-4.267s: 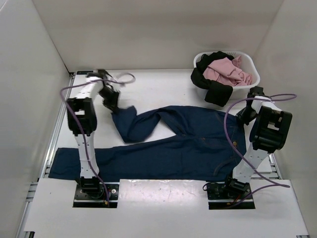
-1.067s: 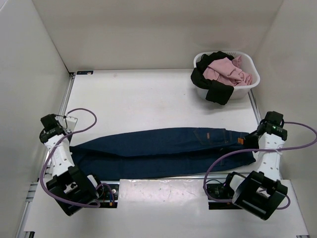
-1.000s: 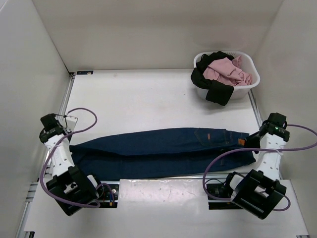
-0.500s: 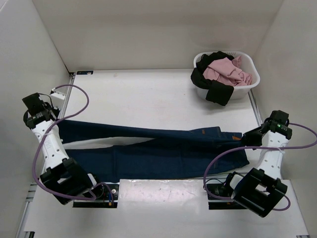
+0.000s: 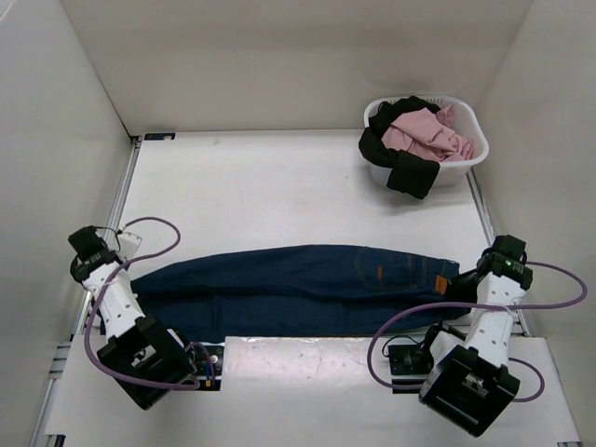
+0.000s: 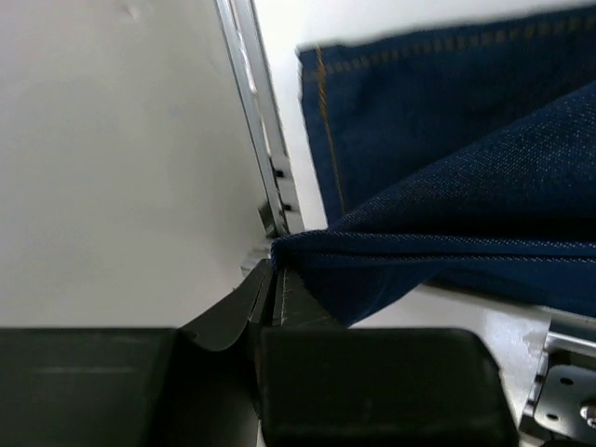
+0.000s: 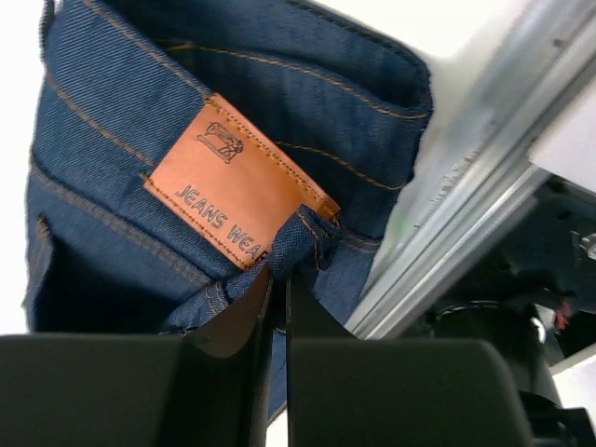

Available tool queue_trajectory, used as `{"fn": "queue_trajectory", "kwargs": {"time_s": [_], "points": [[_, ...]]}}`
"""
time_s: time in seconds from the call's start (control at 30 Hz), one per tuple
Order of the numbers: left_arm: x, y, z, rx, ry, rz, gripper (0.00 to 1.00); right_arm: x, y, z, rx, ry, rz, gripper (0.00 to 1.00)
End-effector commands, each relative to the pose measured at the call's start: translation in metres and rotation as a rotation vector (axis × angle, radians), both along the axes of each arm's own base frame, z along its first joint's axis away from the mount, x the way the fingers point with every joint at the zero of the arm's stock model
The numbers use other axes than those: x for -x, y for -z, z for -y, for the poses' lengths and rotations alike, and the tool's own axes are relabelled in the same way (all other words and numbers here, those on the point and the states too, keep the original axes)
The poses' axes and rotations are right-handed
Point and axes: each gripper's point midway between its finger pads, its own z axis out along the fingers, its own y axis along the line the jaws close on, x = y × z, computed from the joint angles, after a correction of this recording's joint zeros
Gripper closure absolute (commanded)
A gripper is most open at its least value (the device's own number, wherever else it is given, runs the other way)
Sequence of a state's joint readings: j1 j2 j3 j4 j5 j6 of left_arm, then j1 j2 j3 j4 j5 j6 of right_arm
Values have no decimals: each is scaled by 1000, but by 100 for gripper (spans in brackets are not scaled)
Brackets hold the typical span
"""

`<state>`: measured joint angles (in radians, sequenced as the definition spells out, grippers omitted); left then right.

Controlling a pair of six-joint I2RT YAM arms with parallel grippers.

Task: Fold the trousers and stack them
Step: Fold the trousers

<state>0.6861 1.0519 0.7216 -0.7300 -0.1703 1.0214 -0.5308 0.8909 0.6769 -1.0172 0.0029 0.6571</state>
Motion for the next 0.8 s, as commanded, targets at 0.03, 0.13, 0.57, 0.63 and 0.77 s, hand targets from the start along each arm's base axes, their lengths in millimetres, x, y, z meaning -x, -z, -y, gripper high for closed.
{"fn": "queue_trajectory", "kwargs": {"time_s": [0.03,0.13,0.57,0.63,0.77], "points": [[23,5,-4,-58,-19,-85,86,17,5,8,53,57,-65,100],[34,18,0,-46,-18,-135,86,19,5,17,92,79,-76,100],[41,23,18,53,155,-256,0,-17,-31,38,175,0,55,23],[16,-11,17,69,185,-154,0,-35,-52,36,210,-95,133,23],[-25,-55,16,79,197,0,0,-74,-75,13,264,-295,248,29]]}}
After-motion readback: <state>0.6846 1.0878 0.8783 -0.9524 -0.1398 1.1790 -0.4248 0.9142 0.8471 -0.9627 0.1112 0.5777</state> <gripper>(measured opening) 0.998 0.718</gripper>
